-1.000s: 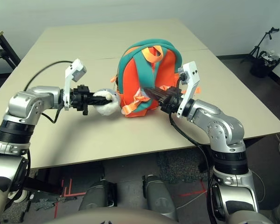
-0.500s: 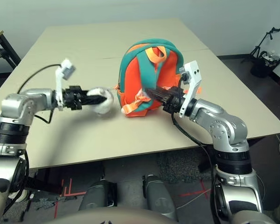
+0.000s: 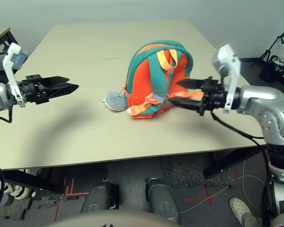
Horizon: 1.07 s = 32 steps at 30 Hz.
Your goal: Put the pencil case into the backpack and zip it.
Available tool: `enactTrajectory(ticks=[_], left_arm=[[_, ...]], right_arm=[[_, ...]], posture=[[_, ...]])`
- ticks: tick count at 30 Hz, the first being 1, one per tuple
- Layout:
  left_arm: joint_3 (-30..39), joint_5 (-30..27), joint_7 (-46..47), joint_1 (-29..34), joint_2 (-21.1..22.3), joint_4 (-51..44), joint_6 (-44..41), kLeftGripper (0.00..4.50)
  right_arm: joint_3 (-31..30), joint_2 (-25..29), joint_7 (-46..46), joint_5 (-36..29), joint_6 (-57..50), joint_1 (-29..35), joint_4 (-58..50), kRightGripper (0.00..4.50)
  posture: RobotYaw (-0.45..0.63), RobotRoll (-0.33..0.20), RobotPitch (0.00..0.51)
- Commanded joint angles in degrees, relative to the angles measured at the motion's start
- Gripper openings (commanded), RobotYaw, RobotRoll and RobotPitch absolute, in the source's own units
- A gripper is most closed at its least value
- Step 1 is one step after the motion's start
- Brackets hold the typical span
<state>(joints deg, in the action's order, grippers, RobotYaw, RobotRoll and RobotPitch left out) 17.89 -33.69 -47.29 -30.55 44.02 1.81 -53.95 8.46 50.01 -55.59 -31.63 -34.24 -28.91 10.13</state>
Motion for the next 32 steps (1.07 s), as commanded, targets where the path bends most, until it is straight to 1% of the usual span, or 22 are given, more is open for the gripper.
enactTrajectory(ticks=[1,3,7,9,10,12,14,16,18,22,25,29,32], left_arm=[[1.71,3.32,8.26,0.71,-4.39,3.17,5.24,4.50],[1.94,5.08,12.25,2.05,-7.41,3.85,8.34,4.50],[3.42,9.58,22.48,6.05,-15.35,5.63,18.45,4.50],[4.43,11.57,26.75,7.04,-18.29,7.99,24.22,4.50],[4.58,12.44,28.14,7.40,-19.11,9.11,26.38,4.50],[3.65,14.91,29.35,8.60,-19.74,12.24,31.51,4.50],[4.39,17.42,33.02,9.25,-20.23,17.03,37.44,4.50],[4.87,18.96,35.95,9.53,-20.66,20.11,42.08,4.50],[5.05,19.71,37.79,10.05,-21.42,21.17,45.51,4.50],[4.61,19.99,40.67,11.15,-23.62,20.13,47.57,4.50],[3.90,20.37,41.58,10.97,-24.33,20.43,48.22,4.50],[4.18,19.84,41.62,9.30,-23.54,21.84,48.19,4.50],[4.67,19.84,42.23,9.31,-23.39,22.75,48.20,4.50]], right_arm=[[2.47,-4.51,8.24,4.96,6.34,-3.86,13.01,4.48],[3.84,-7.06,13.06,6.88,9.36,-5.68,19.27,4.48],[6.54,-11.87,21.37,9.57,17.02,-7.05,29.00,4.48],[8.51,-13.65,26.18,10.47,21.53,-8.36,34.11,4.48],[9.28,-14.23,27.83,10.77,23.45,-8.94,36.15,4.48],[10.19,-15.06,30.78,11.94,28.85,-10.00,40.80,4.48],[11.47,-15.70,34.86,12.72,34.34,-11.32,46.63,4.48],[12.23,-15.91,36.70,13.18,37.81,-12.46,50.52,4.48],[13.12,-16.09,37.55,13.03,39.91,-13.55,53.34,4.48],[13.37,-16.49,38.10,13.86,42.44,-14.71,57.43,4.48],[13.38,-16.47,38.17,14.16,43.00,-15.17,59.22,4.48],[13.32,-16.98,37.82,14.56,43.09,-15.56,59.81,4.48],[13.63,-17.43,37.81,14.36,43.15,-15.40,59.92,4.48]], posture=[[-0.04,0.000,0.026],[-0.04,0.000,0.024],[-0.04,0.000,0.023],[-0.04,0.000,0.020],[-0.04,0.000,0.020],[-0.04,0.000,0.019],[-0.04,0.000,0.016],[-0.03,0.000,0.016],[-0.03,0.000,0.017],[-0.01,0.000,0.024],[0.00,0.000,0.029],[-0.01,0.000,0.046],[0.00,0.000,0.043]])
